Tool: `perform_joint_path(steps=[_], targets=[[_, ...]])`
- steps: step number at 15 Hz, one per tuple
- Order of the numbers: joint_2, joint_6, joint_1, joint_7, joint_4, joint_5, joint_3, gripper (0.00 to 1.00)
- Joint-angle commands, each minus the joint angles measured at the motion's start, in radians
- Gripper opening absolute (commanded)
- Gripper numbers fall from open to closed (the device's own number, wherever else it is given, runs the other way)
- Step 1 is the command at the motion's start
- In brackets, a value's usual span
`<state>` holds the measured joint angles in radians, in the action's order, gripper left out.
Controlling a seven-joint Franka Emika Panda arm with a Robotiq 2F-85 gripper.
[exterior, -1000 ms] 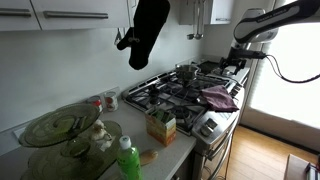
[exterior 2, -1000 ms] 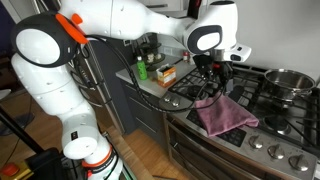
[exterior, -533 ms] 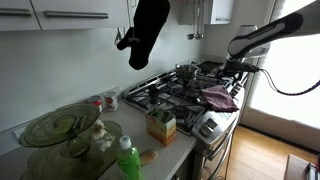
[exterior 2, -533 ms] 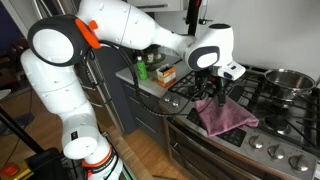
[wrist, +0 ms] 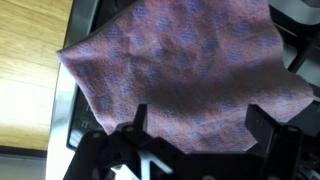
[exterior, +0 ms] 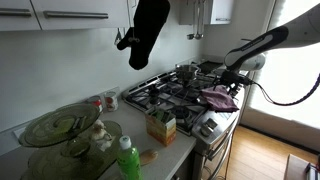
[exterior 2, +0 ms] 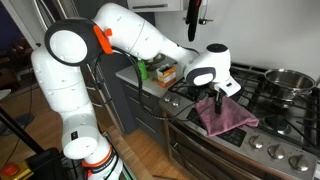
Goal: Pick up the pink cloth and wipe the bottom left cooker on the stove, put the pick cloth black onto the borehole
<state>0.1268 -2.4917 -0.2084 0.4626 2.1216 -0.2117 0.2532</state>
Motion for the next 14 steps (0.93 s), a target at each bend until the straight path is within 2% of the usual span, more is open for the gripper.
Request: perform_joint_path(steps=[1, 4, 7, 9, 10, 11, 14], targets=[[0.019, -0.086, -0.014, -0.077, 0.027, -0.139, -0.025, 1.00], [0.043, -0.132, -0.010, -0.090, 0.021, -0.178, -0.031, 1.00], [0.075, -0.138, -0.002, -0.047, 0.017, -0.123, -0.019, 1.00], [0.096, -0.143, 0.006, -0.030, 0.008, -0.074, -0.009, 0.94], [0.107, -0.152, 0.010, -0.027, 0.007, -0.053, -0.006, 0.79], [0.115, -0.147, 0.010, -0.033, 0.002, -0.049, -0.009, 0.69], [0.114, -0.130, 0.018, -0.051, -0.009, -0.039, -0.021, 0.46]])
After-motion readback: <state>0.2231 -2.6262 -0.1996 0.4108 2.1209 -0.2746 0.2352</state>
